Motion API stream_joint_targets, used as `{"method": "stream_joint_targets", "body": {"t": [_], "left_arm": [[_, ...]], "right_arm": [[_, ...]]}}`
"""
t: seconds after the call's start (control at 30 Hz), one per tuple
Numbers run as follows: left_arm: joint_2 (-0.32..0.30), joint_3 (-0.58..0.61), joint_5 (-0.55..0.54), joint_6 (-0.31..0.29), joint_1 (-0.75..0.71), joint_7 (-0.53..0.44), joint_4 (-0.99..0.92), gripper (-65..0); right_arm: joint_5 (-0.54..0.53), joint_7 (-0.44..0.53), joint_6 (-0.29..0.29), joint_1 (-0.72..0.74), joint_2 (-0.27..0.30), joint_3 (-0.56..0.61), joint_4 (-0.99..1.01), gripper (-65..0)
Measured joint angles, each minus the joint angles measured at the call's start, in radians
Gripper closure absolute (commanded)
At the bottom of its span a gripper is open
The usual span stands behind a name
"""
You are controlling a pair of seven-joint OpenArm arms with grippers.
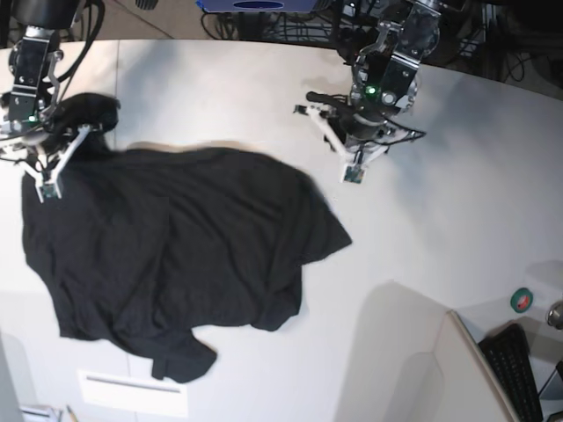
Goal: Layout the t-shirt on the table in an organized manner, then fold the t-shirt properly
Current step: 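Pull the shirt corner away from the right gripper with the left gripper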
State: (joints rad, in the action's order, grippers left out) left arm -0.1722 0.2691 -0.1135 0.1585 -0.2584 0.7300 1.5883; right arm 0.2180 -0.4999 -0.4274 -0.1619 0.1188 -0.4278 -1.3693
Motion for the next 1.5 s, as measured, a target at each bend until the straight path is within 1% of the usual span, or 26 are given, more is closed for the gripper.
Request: {"method": "stream_joint_targets", "body": {"t": [0.03,0.1,0.13,0.17,0.23,0.3,0.37,0.4,0.47,0.5,0.53,0.57,0.63,0.67,0.73,0.8,0.9,0.97,1.03,1.13,1.2,1.23,1.33,1.4,1.43,1.5], "left_arm": [[0.000,-0.018,-0.023,0.001,-0.019,0.001,0.000,-38.7],[-0.004,-0.050,-0.065,0.005,-0.057,0.021,0.023,-54.0],[-0.006,-0.065,-0.082,0.005,-0.079,0.021,0.057,-58.6],[-0.005,-0.081,-0.106,0.006,-0.093,0.018,0.097,-60.1],[-0.004,-0.121,-0.135,-0.004,-0.101,0.013,0.172,-59.2],[-0.008,-0.146,-0.150,0.002,-0.058,0.010,0.183,-55.8],[-0.013,-0.150,-0.150,0.011,0.032,0.014,0.152,-46.7],[-0.013,-0.146,-0.149,0.007,0.088,0.018,0.120,-40.3],[-0.005,-0.128,-0.148,0.006,0.198,0.044,0.046,-30.4],[0.007,-0.124,-0.153,0.004,0.241,0.051,0.006,-27.5],[0.024,-0.127,-0.153,-0.002,0.281,0.053,-0.042,-28.5],[0.045,-0.138,-0.174,0.000,0.312,0.057,-0.095,-31.9],[0.064,-0.187,-0.266,-0.004,0.364,0.071,-0.208,-43.3],[0.064,-0.207,-0.311,-0.006,0.381,0.073,-0.259,-48.9],[0.043,-0.236,-0.418,-0.032,0.420,0.068,-0.351,-56.9],[0.030,-0.251,-0.498,-0.076,0.449,0.054,-0.418,-57.8],[0.045,-0.244,-0.521,-0.097,0.482,0.007,-0.494,-56.9],[0.061,-0.237,-0.530,-0.108,0.492,-0.060,-0.546,-56.8],[0.060,-0.225,-0.543,-0.123,0.512,-0.122,-0.602,-56.8],[0.047,-0.129,-0.538,-0.119,0.575,-0.169,-0.687,-56.6],[0.057,-0.092,-0.525,-0.110,0.597,-0.199,-0.725,-52.7],[0.061,-0.089,-0.523,-0.110,0.599,-0.204,-0.733,-47.4],[0.061,-0.092,-0.540,-0.122,0.591,-0.211,-0.745,-23.9],[0.052,-0.092,-0.546,-0.122,0.587,-0.196,-0.748,-3.5],[0.050,-0.093,-0.542,-0.122,0.579,-0.194,-0.748,0.0],[0.038,-0.098,-0.550,-0.134,0.559,-0.219,-0.743,0.0]], "right_arm": [[0.000,-0.001,0.000,0.000,0.004,-0.002,0.000,0.0],[0.000,0.000,0.000,0.000,0.004,-0.003,0.000,0.0],[0.000,0.000,0.000,0.000,0.001,-0.003,0.000,0.0],[0.000,-0.002,0.000,0.000,-0.001,-0.002,0.000,0.0],[-0.001,-0.043,0.000,0.000,-0.002,-0.002,0.000,0.0],[0.001,-0.070,0.000,-0.002,0.001,-0.003,-0.005,0.0],[0.003,-0.073,0.000,-0.005,0.001,-0.004,-0.019,-0.5],[0.001,-0.076,0.000,-0.005,0.000,-0.003,-0.032,-3.5],[-0.006,-0.066,0.000,-0.018,-0.002,-0.001,-0.069,-8.9],[-0.004,-0.064,0.001,-0.028,-0.003,-0.001,-0.093,-12.2],[0.000,-0.069,0.002,-0.039,-0.005,-0.002,-0.119,-15.9],[-0.001,-0.070,0.002,-0.047,-0.010,-0.005,-0.140,-19.8],[0.002,-0.075,0.005,-0.059,-0.025,-0.005,-0.186,-27.6],[-0.005,-0.072,0.001,-0.064,-0.030,-0.004,-0.208,-30.0],[-0.005,-0.064,0.000,-0.069,-0.040,-0.004,-0.245,-30.6],[-0.002,-0.068,0.000,-0.071,-0.051,-0.004,-0.270,-29.1],[-0.004,-0.068,0.000,-0.074,-0.066,-0.010,-0.287,-28.5],[-0.012,-0.056,0.000,-0.069,-0.106,-0.065,-0.287,-29.1],[-0.083,-0.031,0.000,-0.069,-0.126,-0.116,-0.286,-29.3],[-0.195,-0.005,0.000,-0.068,-0.126,-0.184,-0.286,-29.3],[-0.294,-0.002,-0.001,-0.066,-0.127,-0.256,-0.286,-29.3],[-0.348,-0.001,0.000,-0.066,-0.127,-0.297,-0.284,-29.3],[-0.457,0.003,0.010,-0.066,-0.117,-0.411,-0.245,-32.1],[-0.485,-0.005,0.012,-0.068,-0.104,-0.447,-0.186,-36.2],[-0.500,-0.014,0.006,-0.069,-0.092,-0.452,-0.146,-38.1],[-0.524,-0.010,0.006,-0.065,-0.067,-0.455,-0.062,-40.5]]}}
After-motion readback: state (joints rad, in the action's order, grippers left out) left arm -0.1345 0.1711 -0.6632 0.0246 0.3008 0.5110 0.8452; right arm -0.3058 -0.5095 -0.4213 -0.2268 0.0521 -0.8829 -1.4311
